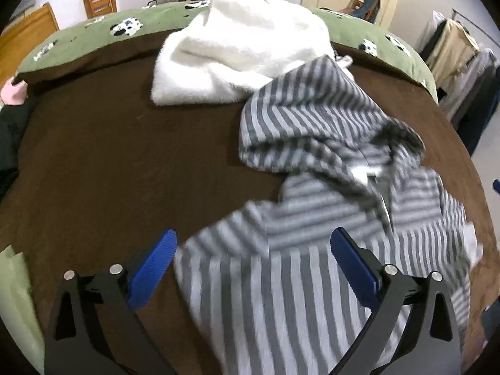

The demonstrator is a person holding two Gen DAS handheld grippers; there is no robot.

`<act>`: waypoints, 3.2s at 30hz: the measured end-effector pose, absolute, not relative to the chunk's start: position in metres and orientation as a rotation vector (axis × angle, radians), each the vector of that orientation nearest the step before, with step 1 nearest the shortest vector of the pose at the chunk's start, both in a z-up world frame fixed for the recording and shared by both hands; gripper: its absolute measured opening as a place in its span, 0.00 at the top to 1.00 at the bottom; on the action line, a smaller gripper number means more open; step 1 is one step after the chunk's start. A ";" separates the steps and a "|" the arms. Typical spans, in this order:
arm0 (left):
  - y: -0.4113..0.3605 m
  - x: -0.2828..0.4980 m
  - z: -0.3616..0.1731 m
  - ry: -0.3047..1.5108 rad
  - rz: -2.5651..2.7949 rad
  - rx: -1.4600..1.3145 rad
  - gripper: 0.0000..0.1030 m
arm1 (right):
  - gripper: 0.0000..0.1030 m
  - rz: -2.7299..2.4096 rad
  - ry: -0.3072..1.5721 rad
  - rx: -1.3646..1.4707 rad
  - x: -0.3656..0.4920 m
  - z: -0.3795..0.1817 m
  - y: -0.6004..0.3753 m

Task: Fold large clothes
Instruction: 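Reach both tools to the striped hood edge and close on it, then lift the hood with both tools and fold it over the body toward the hem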

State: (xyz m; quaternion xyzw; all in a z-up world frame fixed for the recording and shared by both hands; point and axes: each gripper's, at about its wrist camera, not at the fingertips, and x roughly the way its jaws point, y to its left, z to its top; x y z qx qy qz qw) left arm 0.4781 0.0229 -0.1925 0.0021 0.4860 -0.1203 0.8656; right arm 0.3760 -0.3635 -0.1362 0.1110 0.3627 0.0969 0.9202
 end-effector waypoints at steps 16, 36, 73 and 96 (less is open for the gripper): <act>-0.005 0.613 -0.246 1.097 -0.277 0.022 0.18 | 0.29 0.254 0.890 0.409 0.537 -0.206 -0.381; -0.012 0.647 -0.266 1.141 -0.441 -0.073 0.71 | 0.85 0.277 1.023 0.211 0.595 -0.254 -0.346; -0.028 0.496 -0.167 0.683 -0.353 0.200 0.87 | 0.88 0.385 0.679 0.041 0.435 -0.176 -0.326; -0.015 0.398 -0.230 0.858 -0.430 0.249 0.87 | 0.88 0.392 0.842 0.000 0.359 -0.234 -0.324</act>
